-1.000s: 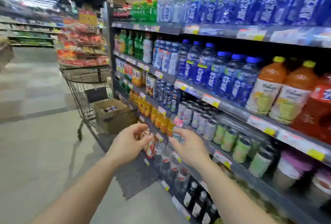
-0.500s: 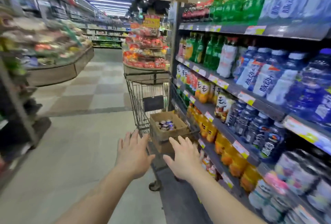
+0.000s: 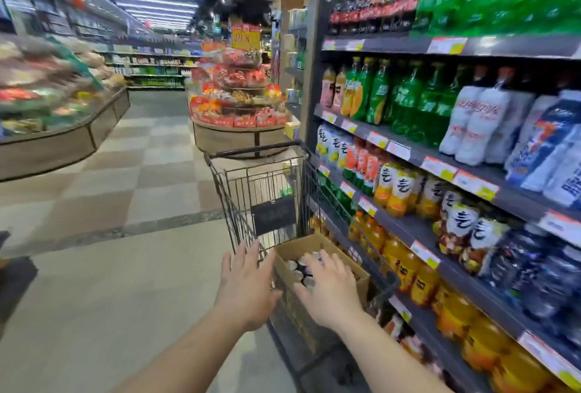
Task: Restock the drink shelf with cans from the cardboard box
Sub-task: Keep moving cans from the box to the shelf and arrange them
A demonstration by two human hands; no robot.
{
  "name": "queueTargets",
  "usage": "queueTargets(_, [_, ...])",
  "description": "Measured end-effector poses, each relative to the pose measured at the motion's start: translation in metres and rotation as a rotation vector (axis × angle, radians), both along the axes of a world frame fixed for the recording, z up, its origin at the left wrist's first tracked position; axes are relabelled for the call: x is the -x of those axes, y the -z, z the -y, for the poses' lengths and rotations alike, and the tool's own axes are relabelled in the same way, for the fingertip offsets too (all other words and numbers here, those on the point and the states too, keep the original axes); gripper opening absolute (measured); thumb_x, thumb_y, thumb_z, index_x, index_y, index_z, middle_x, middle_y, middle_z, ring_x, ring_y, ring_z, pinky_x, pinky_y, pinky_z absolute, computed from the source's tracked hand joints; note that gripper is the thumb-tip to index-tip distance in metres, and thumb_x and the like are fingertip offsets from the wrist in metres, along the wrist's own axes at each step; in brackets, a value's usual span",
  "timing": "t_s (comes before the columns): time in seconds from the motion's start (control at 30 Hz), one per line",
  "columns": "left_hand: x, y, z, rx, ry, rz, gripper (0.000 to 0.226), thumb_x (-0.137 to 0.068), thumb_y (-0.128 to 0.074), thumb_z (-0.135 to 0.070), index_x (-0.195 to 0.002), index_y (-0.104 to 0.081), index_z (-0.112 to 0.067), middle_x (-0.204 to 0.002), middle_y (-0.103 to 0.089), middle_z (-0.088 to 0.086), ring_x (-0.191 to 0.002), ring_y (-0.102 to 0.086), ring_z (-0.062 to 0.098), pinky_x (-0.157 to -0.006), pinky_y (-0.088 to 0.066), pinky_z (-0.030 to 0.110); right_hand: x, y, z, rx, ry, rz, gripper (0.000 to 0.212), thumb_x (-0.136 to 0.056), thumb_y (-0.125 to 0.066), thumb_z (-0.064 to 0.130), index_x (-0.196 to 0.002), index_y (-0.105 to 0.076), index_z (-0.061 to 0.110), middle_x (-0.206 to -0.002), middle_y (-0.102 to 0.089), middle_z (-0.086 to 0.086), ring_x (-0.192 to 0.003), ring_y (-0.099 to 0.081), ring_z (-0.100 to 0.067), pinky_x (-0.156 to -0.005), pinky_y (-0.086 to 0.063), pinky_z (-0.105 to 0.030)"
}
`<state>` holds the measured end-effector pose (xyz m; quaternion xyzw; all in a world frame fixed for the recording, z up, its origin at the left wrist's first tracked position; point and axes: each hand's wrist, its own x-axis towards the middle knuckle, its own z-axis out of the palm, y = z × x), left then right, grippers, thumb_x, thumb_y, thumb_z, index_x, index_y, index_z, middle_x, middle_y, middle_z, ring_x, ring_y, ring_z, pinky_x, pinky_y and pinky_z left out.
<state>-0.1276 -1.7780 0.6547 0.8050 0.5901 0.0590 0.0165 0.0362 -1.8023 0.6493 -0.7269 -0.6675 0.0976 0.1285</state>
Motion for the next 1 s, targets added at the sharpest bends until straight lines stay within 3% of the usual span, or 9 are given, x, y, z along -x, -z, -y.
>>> queueTargets(0.17, [0.001,0.005,-0.104,0.037,0.125,-0.018,0.074,-0.092,-0.045,-0.054,-0.152,-0.009,-0.031,-0.162,0.003,0.008,-0.148,0.009,0.030,-0.117,0.005,0.050,0.006,0.006,-0.080,0.017,0.124,-0.069,0.064,-0.095,-0.045,0.053,-0.152,-0.022,0.032,-0.162,-0.013,-0.001,-0.150,-0.004,-0.024,-0.122,-0.006,-0.046])
queueTargets(0.53, [-0.085,0.057,-0.285,0.100,0.393,-0.084,0.073,-0.093,-0.046,-0.050,-0.152,-0.008,-0.030,-0.162,0.000,0.008,-0.148,0.006,0.032,-0.119,0.002,0.052,-0.068,0.063,-0.226,0.118,0.357,-0.088,0.066,-0.095,-0.046,0.052,-0.152,-0.020,0.032,-0.163,-0.011,0.000,-0.150,-0.004,-0.022,-0.121,-0.007,-0.044])
queueTargets(1.0, [-0.170,0.146,-0.413,0.296,0.781,-0.061,0.066,-0.094,-0.044,-0.050,-0.150,-0.019,-0.026,-0.161,-0.010,0.007,-0.148,-0.002,0.028,-0.120,-0.004,0.049,-0.136,0.149,-0.274,0.294,0.772,-0.132,0.066,-0.092,-0.050,0.052,-0.150,-0.029,0.030,-0.157,-0.029,-0.004,-0.146,-0.022,-0.026,-0.119,-0.021,-0.041])
